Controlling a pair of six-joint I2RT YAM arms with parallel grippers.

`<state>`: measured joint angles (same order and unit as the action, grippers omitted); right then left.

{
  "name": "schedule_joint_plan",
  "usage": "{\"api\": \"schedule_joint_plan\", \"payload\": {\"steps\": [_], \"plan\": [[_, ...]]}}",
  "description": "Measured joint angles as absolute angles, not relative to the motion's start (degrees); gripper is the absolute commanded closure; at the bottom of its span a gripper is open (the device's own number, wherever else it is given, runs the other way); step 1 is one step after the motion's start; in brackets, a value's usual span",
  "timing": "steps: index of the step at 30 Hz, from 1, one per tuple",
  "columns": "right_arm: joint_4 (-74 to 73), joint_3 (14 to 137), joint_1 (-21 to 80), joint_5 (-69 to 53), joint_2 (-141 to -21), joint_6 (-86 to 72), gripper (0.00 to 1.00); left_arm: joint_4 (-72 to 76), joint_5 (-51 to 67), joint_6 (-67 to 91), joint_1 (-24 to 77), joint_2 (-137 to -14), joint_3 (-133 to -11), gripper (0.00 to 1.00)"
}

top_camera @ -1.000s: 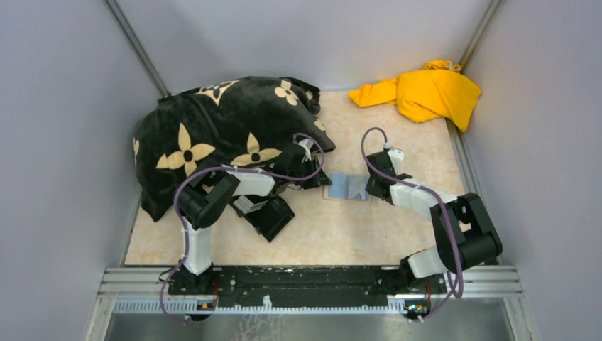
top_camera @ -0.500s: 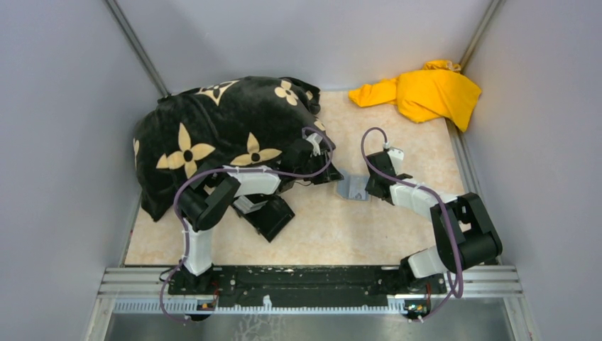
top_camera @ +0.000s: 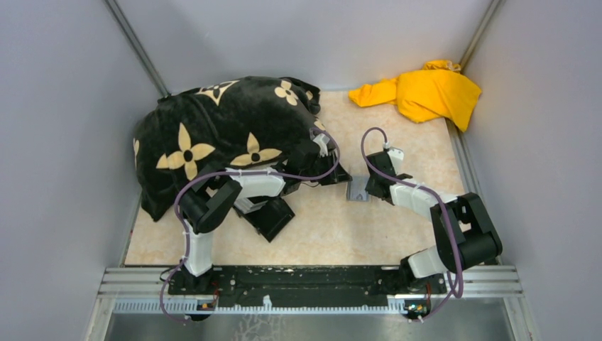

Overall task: Put the credit cards into the card holder
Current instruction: Close the card holder at the center of the board.

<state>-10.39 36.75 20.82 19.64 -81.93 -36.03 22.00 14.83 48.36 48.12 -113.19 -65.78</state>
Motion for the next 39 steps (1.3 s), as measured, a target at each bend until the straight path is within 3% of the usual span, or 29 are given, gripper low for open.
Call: {"api": "schedule_joint_plan", "payload": {"steps": [22, 39], "plan": [[-10.37, 36.75, 20.45, 19.4, -81.93, -35.62, 0.9, 24.18, 14.63, 49.63, 49.17, -113.19, -66.61, 0.6], [-10.33, 36.75, 20.45, 19.33, -81.93, -35.57, 0.9, 29.06, 16.16, 53.01, 49.54, -115.98, -66.5, 0.69]]}}
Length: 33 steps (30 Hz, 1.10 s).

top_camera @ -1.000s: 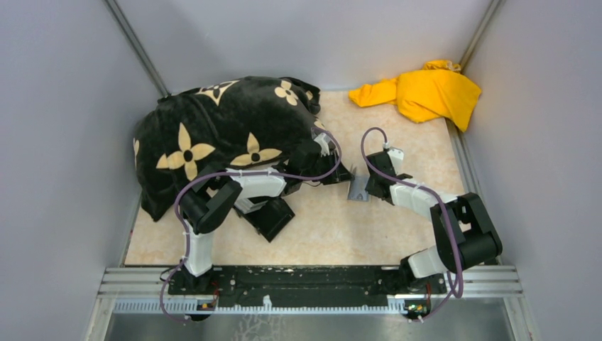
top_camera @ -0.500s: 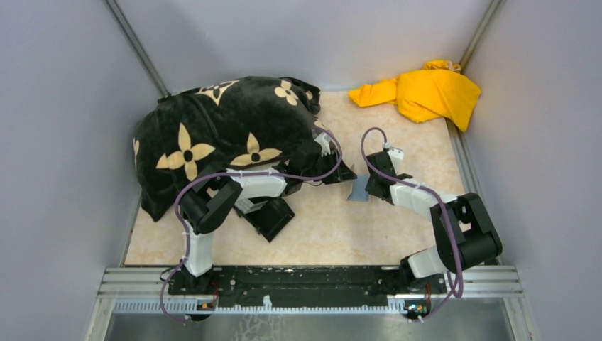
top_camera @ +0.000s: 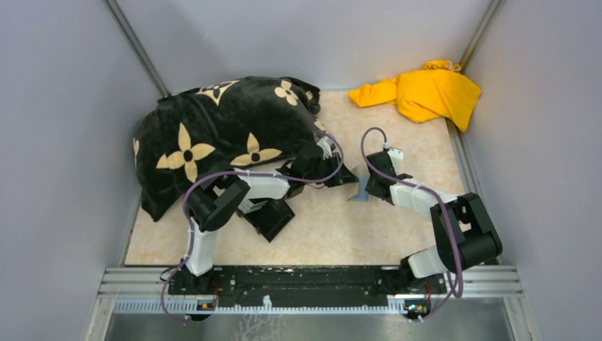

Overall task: Put the credit cards into the card holder
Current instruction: Close the card holder at the center of the board.

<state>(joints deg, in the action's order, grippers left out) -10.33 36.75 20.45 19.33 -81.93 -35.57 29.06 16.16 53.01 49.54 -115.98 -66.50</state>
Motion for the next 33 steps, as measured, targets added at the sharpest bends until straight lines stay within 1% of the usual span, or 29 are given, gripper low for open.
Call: {"api": "schedule_joint_plan", "payload": {"steps": [8, 15, 18, 28, 33], "plan": [[-10.33, 36.75, 20.45, 19.35, -81.93, -35.57, 0.9, 31.29, 16.21, 54.48, 50.15, -116.49, -64.27, 0.73], [-10.31, 36.75, 20.45, 19.35, -81.93, -35.57, 0.9, 32.56, 16.21, 54.87, 50.24, -116.55, -63.16, 0.8], [-10.33, 36.75, 20.45, 19.35, -81.93, -35.59, 0.9, 32.73, 16.23, 54.92, 50.5, -116.6, -62.74, 0.81], [-10.33, 36.75, 20.43, 19.31, -81.93, -35.59, 0.9, 32.71, 16.1, 55.24, 52.12, -117.25, -61.69, 0.82], [-10.33, 36.75, 20.43, 19.29, -81.91, -35.59, 0.9, 28.62, 14.46, 54.19, 53.45, -118.02, -63.55, 0.8]]}}
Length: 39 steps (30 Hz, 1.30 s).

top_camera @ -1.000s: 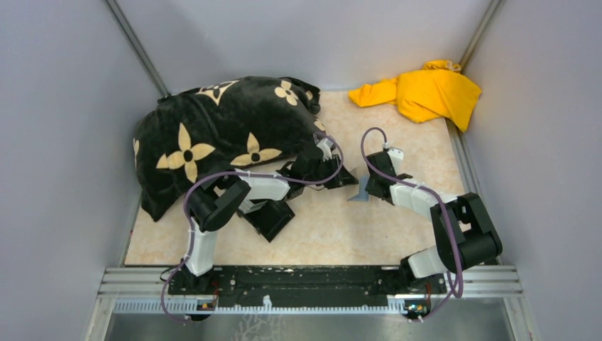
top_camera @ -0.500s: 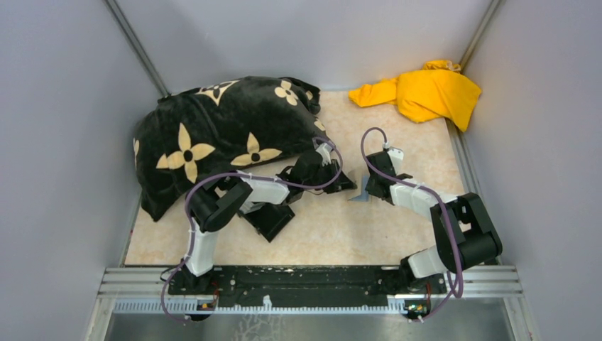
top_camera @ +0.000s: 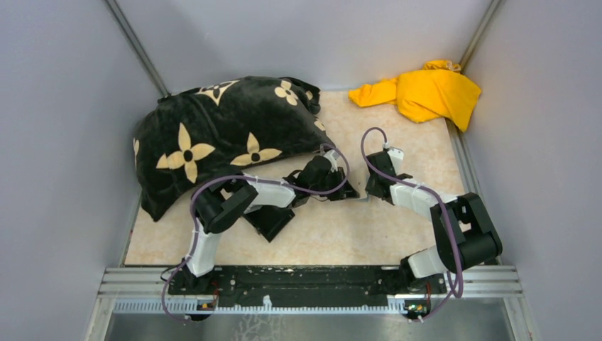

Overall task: Put the credit cards into the card holder
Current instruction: Close the card holder at the center of the board.

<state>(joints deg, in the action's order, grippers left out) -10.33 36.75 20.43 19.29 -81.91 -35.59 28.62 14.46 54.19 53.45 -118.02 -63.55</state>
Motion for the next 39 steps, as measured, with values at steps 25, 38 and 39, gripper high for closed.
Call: {"api": "schedule_joint_plan", "payload": {"steps": [25, 38, 39], "plan": [[-11.16, 36.71, 20.43, 18.33, -81.14, -35.81, 0.89, 10.41, -0.64, 48.45, 56.66, -119.28, -73.84, 0.72], [-14.63, 35.97, 20.43, 16.19, -70.37, -35.29, 0.63, 5.1, -3.9, 46.72, 56.97, -120.64, -77.89, 0.73], [-14.76, 35.97, 20.43, 16.16, -69.89, -35.18, 0.63, 4.91, -3.9, 46.63, 56.99, -120.7, -78.06, 0.73]]}}
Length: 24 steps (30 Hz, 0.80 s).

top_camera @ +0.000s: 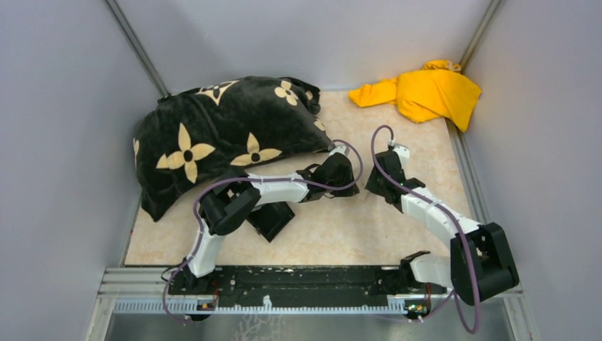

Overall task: Put the credit cards into the card holder
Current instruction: Close the card holder at the center of the board.

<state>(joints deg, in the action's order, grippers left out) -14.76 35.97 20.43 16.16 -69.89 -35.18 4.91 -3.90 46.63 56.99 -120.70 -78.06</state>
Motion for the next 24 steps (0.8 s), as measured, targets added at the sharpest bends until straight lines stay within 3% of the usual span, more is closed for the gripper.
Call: {"api": "schedule_joint_plan", "payload": {"steps": [24], "plan": [[-22.22, 33.76, 20.43, 20.38, -63.66, -39.72, 0.71, 3.75, -3.86, 46.22, 56.97, -120.86, -78.59, 0.75]]}}
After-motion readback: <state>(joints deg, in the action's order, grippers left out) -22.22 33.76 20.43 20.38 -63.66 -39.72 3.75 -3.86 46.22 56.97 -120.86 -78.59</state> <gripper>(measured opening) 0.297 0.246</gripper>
